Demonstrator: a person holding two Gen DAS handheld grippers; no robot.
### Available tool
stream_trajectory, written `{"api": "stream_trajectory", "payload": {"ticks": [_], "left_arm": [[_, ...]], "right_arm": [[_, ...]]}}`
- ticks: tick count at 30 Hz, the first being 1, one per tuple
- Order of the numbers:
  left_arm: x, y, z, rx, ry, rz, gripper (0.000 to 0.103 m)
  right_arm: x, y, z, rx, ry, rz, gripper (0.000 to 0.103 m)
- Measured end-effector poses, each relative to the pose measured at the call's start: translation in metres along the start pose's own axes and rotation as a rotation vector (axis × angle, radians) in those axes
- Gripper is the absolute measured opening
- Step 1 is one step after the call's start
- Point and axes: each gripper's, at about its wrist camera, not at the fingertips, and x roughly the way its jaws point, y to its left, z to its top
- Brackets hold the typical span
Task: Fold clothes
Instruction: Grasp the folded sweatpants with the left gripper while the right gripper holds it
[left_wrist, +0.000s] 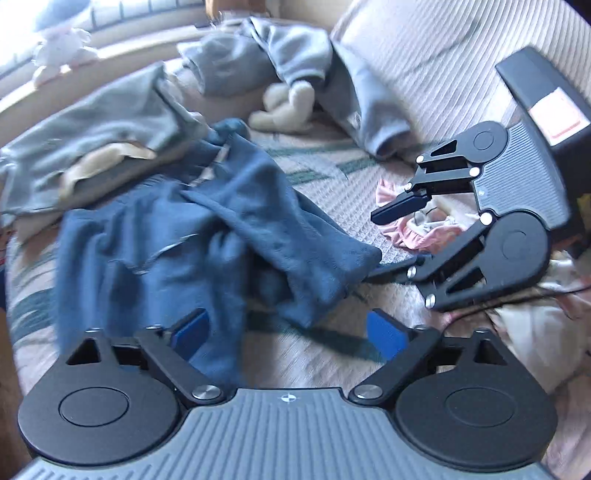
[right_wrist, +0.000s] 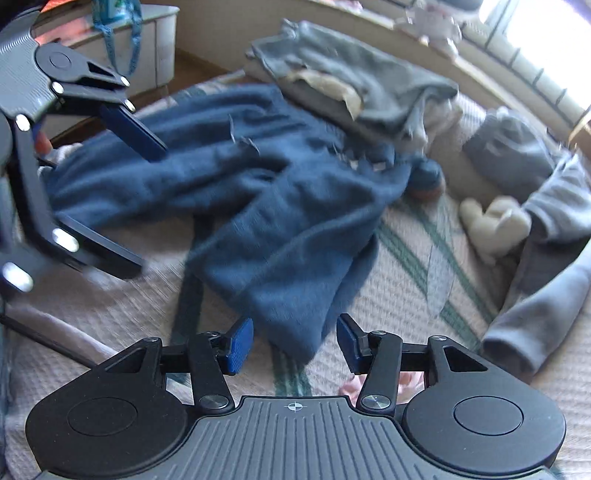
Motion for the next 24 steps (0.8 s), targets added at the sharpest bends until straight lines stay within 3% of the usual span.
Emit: {"api": "stream_trajectory", "payload": {"ticks": [5,7,13,14,16,20,24], "left_arm": [[0.034,-0.013,0.001,0.011,0.037,-0.019,0.069],[0.044,-0.016,0.001,0.022,0.046,0.01,0.065],[0.051,-0.011,0.002,0.004,0.026,0.059,0.029],[0.049,-0.008,0.002,-0.017,0.024,0.051,0.02],[0.043,0.0,0.003,-0.066,0.032,0.027,0.012],[0.017,0.005,0.006,-0.088,0.026,-0.045,0.009],[-0.023,0.004,0.0,-0.054,0.041,-0.153,0.009]], "right_arm": [[0.011,-0.002,-0.007,-0.001,0.023,0.023,0.047],[0.016,0.0,-0.007,-0.012,0.03,0.019,0.045],[0.033,0.01,0.002,-0.045,0.075,-0.024,0.01],[0.03,0.011,0.004,-0.041,0.069,-0.03,0.006],[0.023,0.011,0.006,-0.031,0.05,-0.038,0.005],[-0.004,0.017,0.012,-0.042,0.018,-0.046,0.005],[-0.045,0.028,0.013,-0.044,0.022,0.03,0.005]]}}
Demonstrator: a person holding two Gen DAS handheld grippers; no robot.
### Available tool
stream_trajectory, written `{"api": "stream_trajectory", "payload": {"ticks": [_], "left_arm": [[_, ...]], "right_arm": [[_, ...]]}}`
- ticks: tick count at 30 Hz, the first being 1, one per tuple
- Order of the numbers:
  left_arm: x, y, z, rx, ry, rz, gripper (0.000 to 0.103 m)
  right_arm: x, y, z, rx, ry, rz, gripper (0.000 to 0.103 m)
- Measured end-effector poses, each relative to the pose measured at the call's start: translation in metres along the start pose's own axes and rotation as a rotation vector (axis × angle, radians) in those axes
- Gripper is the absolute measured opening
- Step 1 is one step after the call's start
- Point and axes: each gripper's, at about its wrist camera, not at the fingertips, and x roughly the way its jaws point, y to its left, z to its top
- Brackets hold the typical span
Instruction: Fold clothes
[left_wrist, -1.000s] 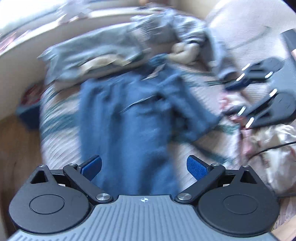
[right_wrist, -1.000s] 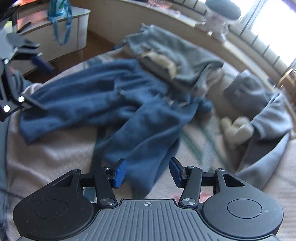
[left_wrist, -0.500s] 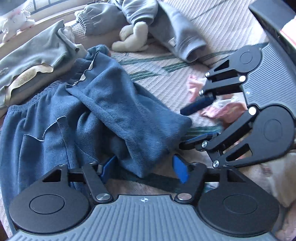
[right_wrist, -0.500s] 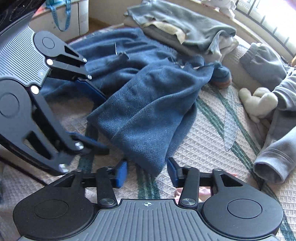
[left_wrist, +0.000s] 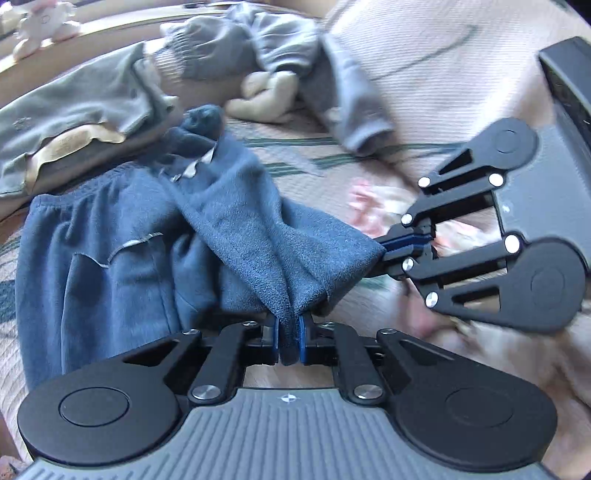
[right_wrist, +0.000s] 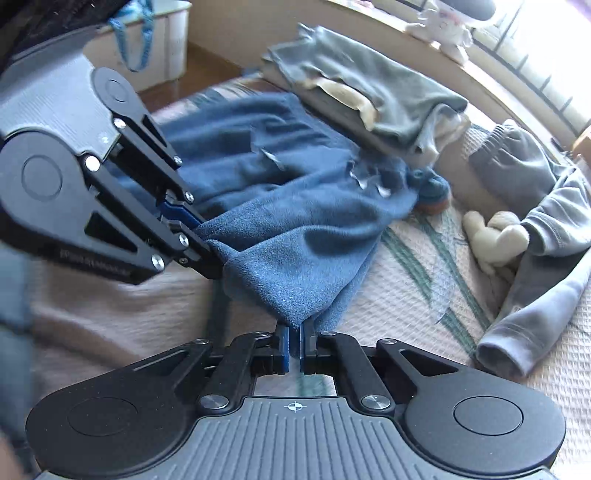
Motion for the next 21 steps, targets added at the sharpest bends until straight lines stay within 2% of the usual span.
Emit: {"api": "stream_trajectory", "payload": {"ticks": [4,7,10,11,12,14,16,18,21], "left_arm": [[-0.034,-0.019,-0.023,0.085,0.045,-0.104,0.009],[-0.036,-0.033,-0.048,0.139,0.111,-0.144,0.009],[-0.012,-0.046,-0.073,0.209,0.202,-0.073,0.011],[-0.005,-0.048,-0.08,0.213,0.225,-0.046,0.012],[-0.003,-0.046,-0.084,0.198,0.234,-0.039,0.014],[-0.009,-0.039,-0.085,0.153,0.216,-0.037,0.016],[-0.019,-0.034,-0.085,0.133,0.187,-0.016,0.027],[-0.028,-0.032,-0.085,0.13,0.164,0.015,0.032],[-0.038,-0.033,-0.084,0.112,0.139,0.024,0.035]], "right_arm": [[-0.04,0.027,-0.014,-0.022,0.031,0.114,0.005],[-0.044,0.05,-0.034,-0.013,0.071,0.186,0.005],[-0.015,0.07,-0.051,0.027,0.129,0.224,0.007],[-0.006,0.074,-0.054,0.046,0.145,0.228,0.012],[0.002,0.077,-0.058,0.065,0.155,0.229,0.013],[0.011,0.08,-0.062,0.098,0.167,0.232,0.015],[0.008,0.076,-0.062,0.126,0.16,0.236,0.017],[-0.005,0.069,-0.059,0.138,0.128,0.229,0.02],[-0.029,0.055,-0.056,0.152,0.054,0.218,0.032]]}}
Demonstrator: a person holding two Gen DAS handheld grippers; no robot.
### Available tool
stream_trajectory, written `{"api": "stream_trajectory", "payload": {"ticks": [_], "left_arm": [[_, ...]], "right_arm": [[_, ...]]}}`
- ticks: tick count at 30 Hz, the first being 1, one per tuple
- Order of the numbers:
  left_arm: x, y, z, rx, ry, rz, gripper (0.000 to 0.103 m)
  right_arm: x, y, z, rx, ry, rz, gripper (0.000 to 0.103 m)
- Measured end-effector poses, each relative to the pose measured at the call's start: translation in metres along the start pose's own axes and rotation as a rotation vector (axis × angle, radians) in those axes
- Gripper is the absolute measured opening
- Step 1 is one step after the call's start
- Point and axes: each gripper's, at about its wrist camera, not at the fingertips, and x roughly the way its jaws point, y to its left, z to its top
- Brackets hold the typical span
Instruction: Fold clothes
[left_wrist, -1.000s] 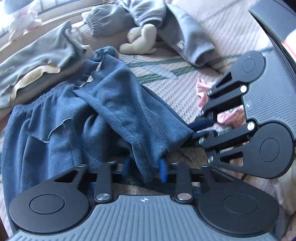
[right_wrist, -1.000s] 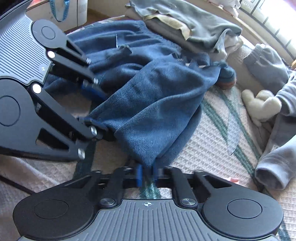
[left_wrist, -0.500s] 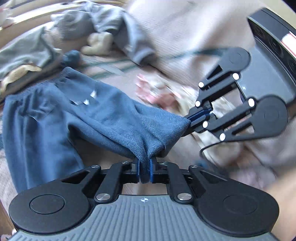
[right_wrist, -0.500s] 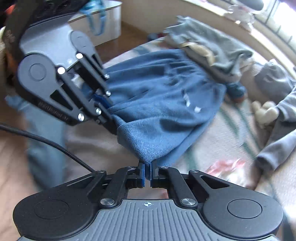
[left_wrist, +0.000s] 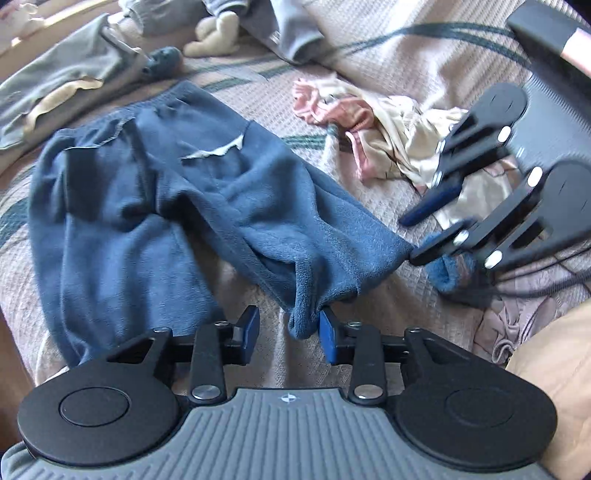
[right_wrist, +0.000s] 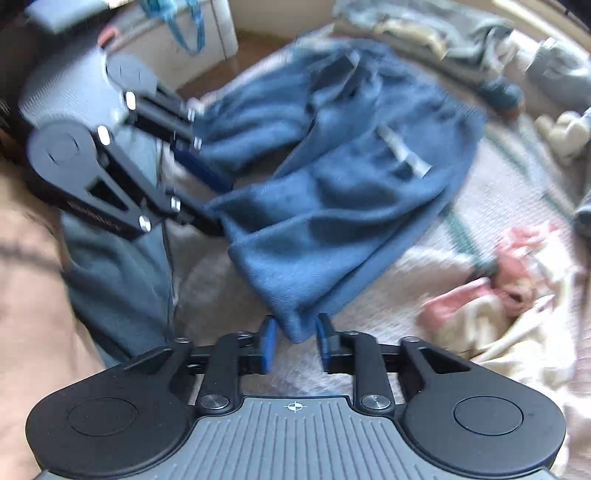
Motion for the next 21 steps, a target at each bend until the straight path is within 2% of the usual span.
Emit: {"api": "stream_trajectory", "payload": {"ticks": [2,10,13,17,21], "left_arm": [[-0.005,0.001,0.0,-0.009,-0.013,-0.006,0.037],[-0.008,-0.003,0.005,-0.007,-0.045,0.01,0.041],[-0.006,0.001,0.007,-0.025,-0.047,0.021,0.042],[-0.008,0.005,0.01,-0.041,-0.057,0.047,0.042],[-0.01,0.002,0.014,-0.016,-0.086,0.014,0.042]], "right_arm": [[-0.016,-0.006,0.002,0.014,-0.06,-0.028,0.037],[-0.036,-0.051,0.018,0.115,-0.214,-0.229,0.037],[-0.024,-0.081,0.03,0.19,-0.234,-0.237,0.037],[-0.005,-0.097,0.047,0.229,-0.222,-0.228,0.037],[0.007,-0.103,0.049,0.236,-0.215,-0.203,0.037]]}}
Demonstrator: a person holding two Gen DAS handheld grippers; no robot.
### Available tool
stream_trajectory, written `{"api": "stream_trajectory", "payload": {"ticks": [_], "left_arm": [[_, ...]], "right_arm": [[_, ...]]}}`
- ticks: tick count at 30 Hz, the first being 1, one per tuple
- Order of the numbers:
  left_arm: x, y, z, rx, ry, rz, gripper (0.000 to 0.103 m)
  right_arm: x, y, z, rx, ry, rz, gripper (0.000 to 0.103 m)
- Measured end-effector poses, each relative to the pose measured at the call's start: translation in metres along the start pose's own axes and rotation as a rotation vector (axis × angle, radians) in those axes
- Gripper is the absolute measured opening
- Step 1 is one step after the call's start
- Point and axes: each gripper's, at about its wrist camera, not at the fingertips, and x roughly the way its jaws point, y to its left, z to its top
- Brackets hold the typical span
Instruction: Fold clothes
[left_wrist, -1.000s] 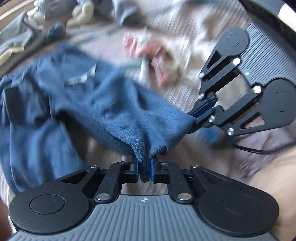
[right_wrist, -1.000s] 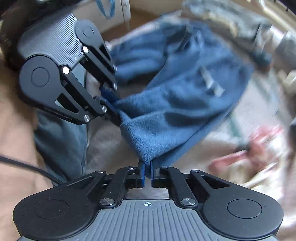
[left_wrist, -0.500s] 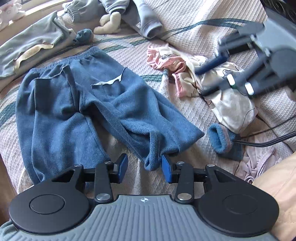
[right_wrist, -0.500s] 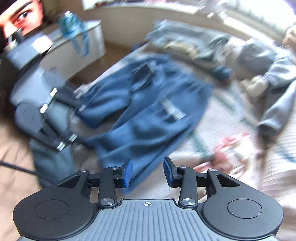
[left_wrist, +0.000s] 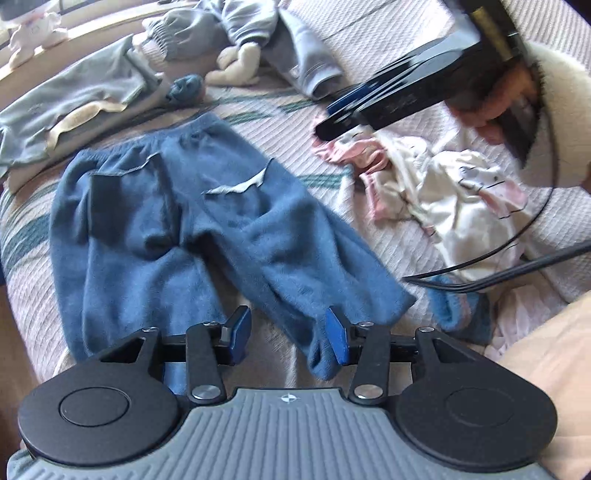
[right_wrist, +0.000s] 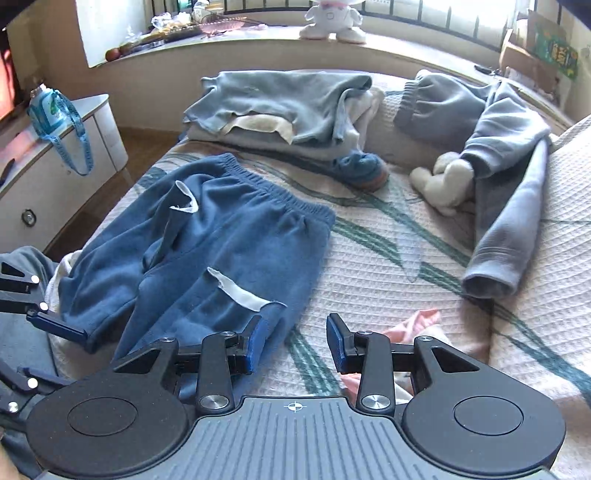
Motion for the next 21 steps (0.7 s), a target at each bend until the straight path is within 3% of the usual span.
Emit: {"api": "stream_trajectory", "payload": {"ticks": [6,10,15,19,21], "left_arm": [[0.019,-0.029,0.012,0.135,-0.009,-0.097,0.042],[0.024,-0.049,0.013,0.249,0.012,-0.155,0.043],[0.034,-0.071,0.014,0.351,0.035,-0.219,0.057],[0.054,-0.095,0.01,0.479,0.07,-0.134,0.056],[0.068,-0.102,0.006,0.523,0.11,-0.084,0.049]], "right_arm": [[0.013,-0.011,0.002,0.114,0.013,0.02,0.039],[-0.017,-0.008,-0.018,0.075,-0.003,0.012,0.039],[-0.065,-0.016,-0.059,0.113,-0.028,-0.021,0.044],[-0.082,-0.022,-0.079,0.157,-0.051,-0.059,0.044],[-0.085,-0.026,-0.083,0.173,-0.071,-0.058,0.044]]}}
